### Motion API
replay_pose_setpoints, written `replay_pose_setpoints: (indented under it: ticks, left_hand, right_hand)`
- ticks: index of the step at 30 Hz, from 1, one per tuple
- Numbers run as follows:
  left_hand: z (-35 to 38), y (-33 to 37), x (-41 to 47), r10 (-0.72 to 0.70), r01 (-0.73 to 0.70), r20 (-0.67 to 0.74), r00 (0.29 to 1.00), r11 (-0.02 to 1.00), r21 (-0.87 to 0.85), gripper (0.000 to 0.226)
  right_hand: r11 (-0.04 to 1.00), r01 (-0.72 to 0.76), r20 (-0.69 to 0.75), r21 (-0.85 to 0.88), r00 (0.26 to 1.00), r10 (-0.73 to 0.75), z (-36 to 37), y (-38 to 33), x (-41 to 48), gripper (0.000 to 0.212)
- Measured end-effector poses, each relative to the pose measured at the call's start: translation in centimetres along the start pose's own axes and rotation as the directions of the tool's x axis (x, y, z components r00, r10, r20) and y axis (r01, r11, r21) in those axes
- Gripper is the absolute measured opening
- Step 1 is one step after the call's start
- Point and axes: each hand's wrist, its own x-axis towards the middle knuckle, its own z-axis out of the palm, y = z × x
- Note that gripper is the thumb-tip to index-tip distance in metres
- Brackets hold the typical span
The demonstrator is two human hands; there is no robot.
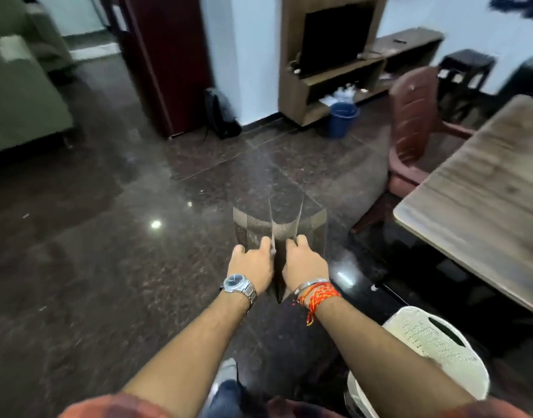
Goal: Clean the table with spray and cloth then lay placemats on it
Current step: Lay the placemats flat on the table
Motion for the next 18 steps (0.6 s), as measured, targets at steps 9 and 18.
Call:
replay_pose_setpoints:
  ticks: [9,18]
  left_hand:
    - [-1.7,3.5,12.9,0.482,-0.475,0.025,0.876,0.871,-0.128,0.029]
    - [-0.2,12.5,22.2,0.676,-0.653,0.028,0.736,0.720,-0.233,0.030]
  right_hand:
    - [0.907,-0.406,-0.129,0.110,0.899,0.418,-4.4,3.7,5.4,0.022]
    - [0.724,-0.656,-0.230,0.211,0.687,0.689,-6.1,14.4,9.3,0.027]
